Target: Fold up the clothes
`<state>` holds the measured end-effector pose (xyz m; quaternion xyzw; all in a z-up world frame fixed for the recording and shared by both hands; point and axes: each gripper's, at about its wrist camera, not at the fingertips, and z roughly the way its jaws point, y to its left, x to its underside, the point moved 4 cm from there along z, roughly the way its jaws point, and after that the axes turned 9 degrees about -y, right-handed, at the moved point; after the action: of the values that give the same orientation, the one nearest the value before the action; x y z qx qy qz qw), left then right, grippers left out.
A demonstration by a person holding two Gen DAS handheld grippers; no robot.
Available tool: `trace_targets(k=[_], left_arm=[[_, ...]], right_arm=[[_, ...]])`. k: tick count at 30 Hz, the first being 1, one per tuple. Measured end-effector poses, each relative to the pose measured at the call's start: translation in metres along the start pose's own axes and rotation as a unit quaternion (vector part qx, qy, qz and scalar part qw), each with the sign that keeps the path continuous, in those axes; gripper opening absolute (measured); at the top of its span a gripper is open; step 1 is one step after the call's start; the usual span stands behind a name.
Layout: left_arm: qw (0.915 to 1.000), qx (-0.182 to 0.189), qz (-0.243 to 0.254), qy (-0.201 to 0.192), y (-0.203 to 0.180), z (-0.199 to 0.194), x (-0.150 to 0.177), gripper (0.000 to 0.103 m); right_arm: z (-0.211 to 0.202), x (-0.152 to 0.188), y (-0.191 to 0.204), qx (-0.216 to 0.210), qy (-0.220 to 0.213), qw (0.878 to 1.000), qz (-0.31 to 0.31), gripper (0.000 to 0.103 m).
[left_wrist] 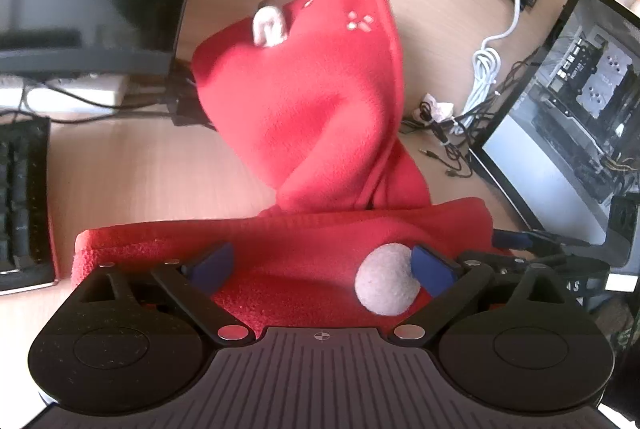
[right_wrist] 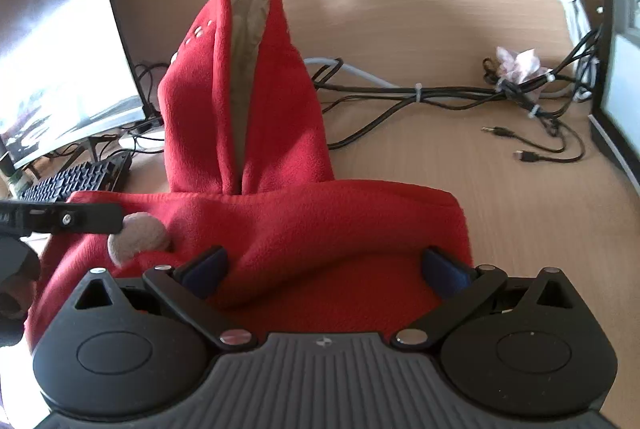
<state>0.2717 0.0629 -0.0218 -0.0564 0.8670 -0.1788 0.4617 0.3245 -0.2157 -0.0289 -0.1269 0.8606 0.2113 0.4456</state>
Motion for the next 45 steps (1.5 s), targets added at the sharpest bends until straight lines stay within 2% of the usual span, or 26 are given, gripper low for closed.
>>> trace_targets(k=[4, 7, 9, 13, 14, 18, 21, 24, 26, 28, 31, 34, 37, 45], left_arm=[[0.9992, 0.028, 0.028, -0.01, -0.007, -0.021, -0.005, 0.098], [0.9997, 0.0, 0.022, 0.003, 0.008, -0.018, 0.002, 0.098], [1.0, -0.008, 0.0, 0.005, 0.02, -0.014, 0.006, 0.098], [0.9996, -0.019, -0.017, 0.006, 0.03, -0.005, 0.008, 0.098], [0.9996, -0.021, -0.016, 0.007, 0.03, -0.003, 0.008, 0.098], [0.9996, -0.028, 0.001, 0.011, 0.026, 0.002, 0.008, 0.1], [0.9996, -0.026, 0.003, 0.013, 0.027, 0.001, 0.008, 0.1], [0.9996, -0.025, -0.001, 0.013, 0.028, 0.001, 0.007, 0.1], [0.9995, -0.028, 0.0, 0.013, 0.027, 0.002, 0.007, 0.1], [0.9994, -0.031, 0.003, 0.013, 0.026, 0.003, 0.008, 0.1], [0.9994, -0.031, 0.006, 0.013, 0.025, 0.003, 0.008, 0.1], [0.9994, -0.03, 0.007, 0.014, 0.026, 0.003, 0.009, 0.1], [0.9994, -0.029, 0.007, 0.015, 0.026, 0.003, 0.009, 0.101], [0.9991, -0.036, 0.009, 0.02, 0.022, 0.001, 0.007, 0.102]], right_arm=[[-0.02, -0.011, 0.002, -0.007, -0.025, 1.0, -0.016, 0.103], [-0.002, 0.002, -0.01, 0.011, 0.01, 1.0, -0.015, 0.103], [0.014, 0.017, -0.022, 0.025, 0.034, 0.999, 0.01, 0.103], [0.02, 0.024, -0.04, -0.007, 0.046, 0.994, 0.095, 0.103], [0.02, 0.024, -0.04, -0.006, 0.046, 0.994, 0.094, 0.103], [0.011, 0.02, -0.029, 0.018, 0.026, 0.998, 0.049, 0.103], [-0.007, 0.005, -0.013, 0.041, -0.01, 0.999, 0.002, 0.103], [-0.026, -0.011, 0.008, 0.058, -0.052, 0.995, -0.063, 0.103], [-0.035, -0.021, 0.022, 0.049, -0.079, 0.992, -0.09, 0.103], [-0.037, -0.028, 0.031, 0.015, -0.087, 0.993, -0.076, 0.103], [-0.021, -0.021, 0.038, -0.037, -0.059, 0.997, -0.044, 0.103], [0.015, 0.008, 0.036, -0.03, 0.005, 0.999, -0.036, 0.103], [0.023, 0.016, 0.038, -0.02, -0.002, 0.998, -0.065, 0.103], [0.017, 0.017, 0.032, -0.032, -0.001, 0.998, -0.054, 0.103]])
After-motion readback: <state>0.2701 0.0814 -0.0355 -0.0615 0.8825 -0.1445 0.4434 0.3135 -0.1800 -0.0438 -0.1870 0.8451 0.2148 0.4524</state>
